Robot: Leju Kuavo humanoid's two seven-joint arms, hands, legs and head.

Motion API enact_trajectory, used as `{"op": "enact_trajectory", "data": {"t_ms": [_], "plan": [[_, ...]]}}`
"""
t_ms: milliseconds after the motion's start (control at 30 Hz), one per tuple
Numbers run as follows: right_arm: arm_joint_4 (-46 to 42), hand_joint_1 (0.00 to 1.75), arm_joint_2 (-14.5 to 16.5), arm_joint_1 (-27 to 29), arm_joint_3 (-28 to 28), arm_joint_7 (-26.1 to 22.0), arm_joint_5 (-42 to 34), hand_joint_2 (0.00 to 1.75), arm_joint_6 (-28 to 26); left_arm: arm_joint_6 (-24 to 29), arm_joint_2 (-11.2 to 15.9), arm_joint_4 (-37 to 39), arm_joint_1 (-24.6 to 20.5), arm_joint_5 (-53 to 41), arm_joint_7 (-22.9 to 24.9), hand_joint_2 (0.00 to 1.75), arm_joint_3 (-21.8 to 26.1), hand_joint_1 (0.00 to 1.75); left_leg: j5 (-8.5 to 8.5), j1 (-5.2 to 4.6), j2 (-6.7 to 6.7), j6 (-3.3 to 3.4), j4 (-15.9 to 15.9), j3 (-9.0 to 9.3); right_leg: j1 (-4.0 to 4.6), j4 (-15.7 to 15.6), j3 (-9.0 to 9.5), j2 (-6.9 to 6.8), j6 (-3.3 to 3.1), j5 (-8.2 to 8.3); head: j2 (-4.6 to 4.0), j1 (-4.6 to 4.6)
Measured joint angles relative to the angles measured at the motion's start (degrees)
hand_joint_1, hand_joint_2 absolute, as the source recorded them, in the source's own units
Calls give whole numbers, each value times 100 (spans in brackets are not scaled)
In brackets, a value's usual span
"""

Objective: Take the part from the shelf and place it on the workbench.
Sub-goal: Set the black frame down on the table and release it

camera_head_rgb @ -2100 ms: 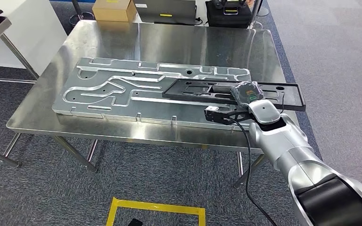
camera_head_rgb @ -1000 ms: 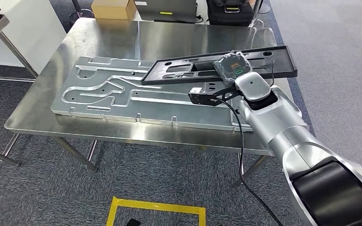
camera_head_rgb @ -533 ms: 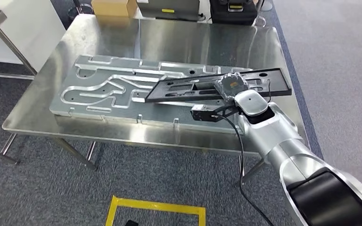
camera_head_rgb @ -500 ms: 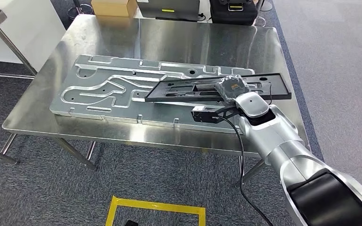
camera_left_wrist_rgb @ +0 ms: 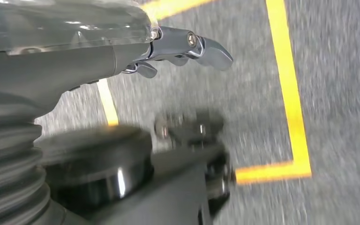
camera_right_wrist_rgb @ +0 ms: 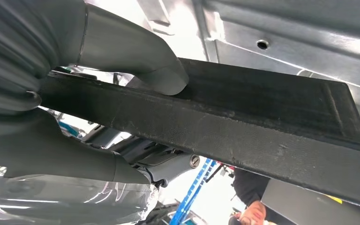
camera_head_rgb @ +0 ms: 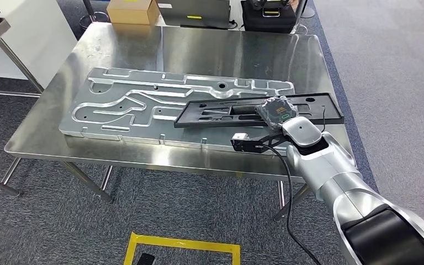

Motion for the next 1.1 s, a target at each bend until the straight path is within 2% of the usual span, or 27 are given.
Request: {"op": "enact_trajectory", "data": {"t_ms": [100,233,367,1100], "plan": [[-8,175,-1,1,12,-46,-8,175,-22,-233,25,0,23,2,103,175,44,0,3,1,1,-2,0,5,2,11,0,0,0,0,1,0],[-23,175,-1,2,34,-57,-13,175,-21,-272,56,0,49,3,184,175,59,0,3,4,1,-3,0,11,3,18,0,0,0,-2,1,0],[-45,0,-2,2,54,-59,-16,0,-16,-256,82,0,64,5,258,175,85,0,4,6,2,-4,0,14,5,22,1,1,-1,-3,0,0],[-174,0,-6,87,312,-80,-84,0,-49,-328,178,0,109,-4,364,175,138,0,4,6,2,-4,0,37,4,23,24,1,-1,-3,0,0]]}}
